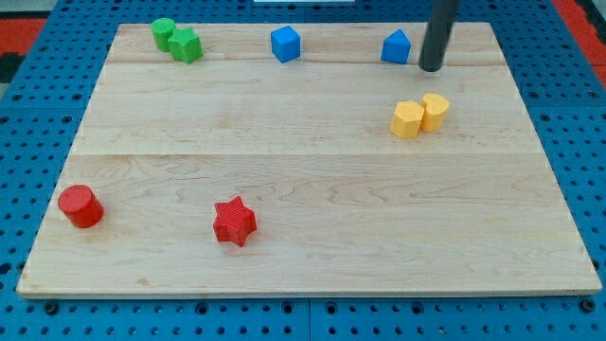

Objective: Place the blue triangle into the blue cube

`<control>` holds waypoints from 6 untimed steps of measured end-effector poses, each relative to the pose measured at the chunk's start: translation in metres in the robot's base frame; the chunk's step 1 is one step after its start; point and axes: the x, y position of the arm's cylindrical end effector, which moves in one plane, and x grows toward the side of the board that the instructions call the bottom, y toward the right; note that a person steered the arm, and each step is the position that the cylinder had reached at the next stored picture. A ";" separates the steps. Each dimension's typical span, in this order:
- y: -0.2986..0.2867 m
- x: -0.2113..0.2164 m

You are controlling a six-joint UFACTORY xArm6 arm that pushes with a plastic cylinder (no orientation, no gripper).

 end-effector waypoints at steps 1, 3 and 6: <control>0.019 -0.021; -0.058 -0.033; -0.123 -0.059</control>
